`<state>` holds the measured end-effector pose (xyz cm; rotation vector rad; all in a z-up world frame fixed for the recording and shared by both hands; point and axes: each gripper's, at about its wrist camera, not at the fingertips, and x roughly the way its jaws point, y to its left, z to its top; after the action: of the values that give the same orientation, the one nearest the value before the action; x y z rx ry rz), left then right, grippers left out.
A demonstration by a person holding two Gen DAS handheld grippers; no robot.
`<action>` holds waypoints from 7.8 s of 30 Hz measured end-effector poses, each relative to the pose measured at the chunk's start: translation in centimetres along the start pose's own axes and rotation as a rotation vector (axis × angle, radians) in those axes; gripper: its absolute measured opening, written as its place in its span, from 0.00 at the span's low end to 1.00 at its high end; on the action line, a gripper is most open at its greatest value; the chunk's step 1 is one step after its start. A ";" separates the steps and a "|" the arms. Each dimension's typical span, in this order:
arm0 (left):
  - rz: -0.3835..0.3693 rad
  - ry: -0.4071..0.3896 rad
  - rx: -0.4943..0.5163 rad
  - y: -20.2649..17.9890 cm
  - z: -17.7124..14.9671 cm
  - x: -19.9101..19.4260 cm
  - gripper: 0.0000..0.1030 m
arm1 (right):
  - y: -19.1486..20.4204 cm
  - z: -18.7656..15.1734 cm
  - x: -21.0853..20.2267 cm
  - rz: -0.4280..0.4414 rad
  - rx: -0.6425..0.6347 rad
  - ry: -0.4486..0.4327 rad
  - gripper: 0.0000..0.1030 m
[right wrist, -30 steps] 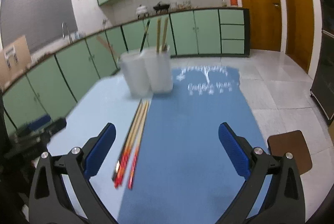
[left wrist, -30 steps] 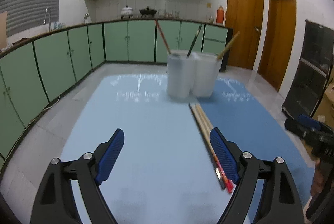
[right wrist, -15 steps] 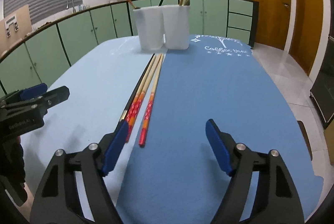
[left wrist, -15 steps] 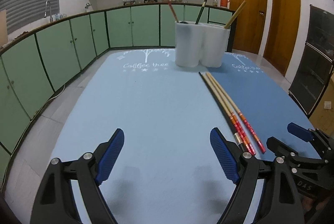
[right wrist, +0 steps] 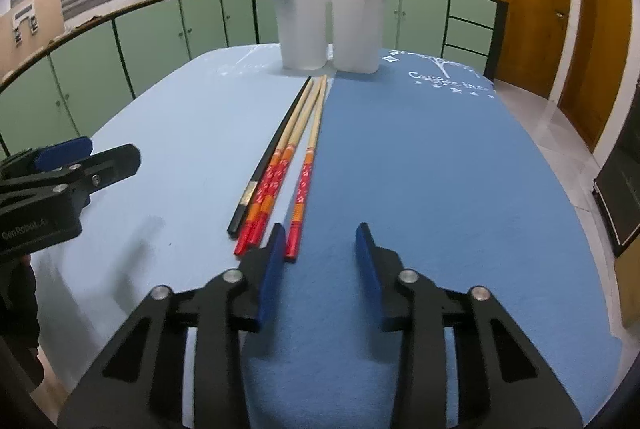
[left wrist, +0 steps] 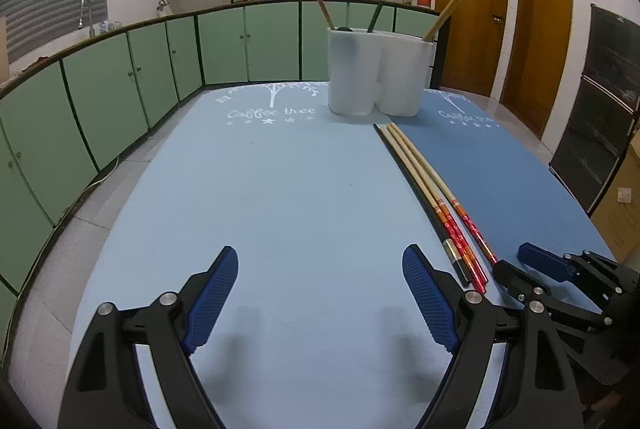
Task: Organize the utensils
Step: 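Lower the right gripper and grasp a red-patterned chopstick, then grasp a black chopstick with the left gripper while the right gripper lifts its chopstick, then carry both chopsticks over the white holder and open both grippers, then lower the left gripper and grasp a red-patterned chopstick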
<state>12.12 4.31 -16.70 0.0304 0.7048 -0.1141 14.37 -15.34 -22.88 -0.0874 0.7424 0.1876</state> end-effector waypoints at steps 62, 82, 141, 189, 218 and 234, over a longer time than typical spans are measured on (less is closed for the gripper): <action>-0.089 -0.095 0.033 -5.9 4.2 -3.7 0.07 | -6.6 3.8 -6.9 0.048 0.112 -0.141 0.05; -0.188 -0.263 0.030 -4.6 14.0 -8.1 0.07 | -8.5 17.2 -12.4 0.172 0.044 -0.178 0.05; -0.154 -0.330 0.033 -2.4 31.1 7.7 0.12 | -13.1 35.2 2.8 0.230 0.082 -0.164 0.11; -0.122 0.010 0.035 -4.3 2.2 0.6 0.85 | -11.6 6.4 -5.7 -0.002 0.257 -0.137 0.95; -0.022 0.149 0.026 -4.3 -1.6 2.8 0.85 | -9.8 4.2 -6.5 0.035 0.244 -0.112 0.95; -0.057 0.101 0.024 -5.0 -1.5 2.6 0.42 | -8.0 3.5 -6.0 0.077 0.228 -0.080 0.94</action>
<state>12.51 -0.74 -19.47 0.0393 0.8059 -0.1765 13.98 -23.51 -16.16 0.1648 0.6831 0.1773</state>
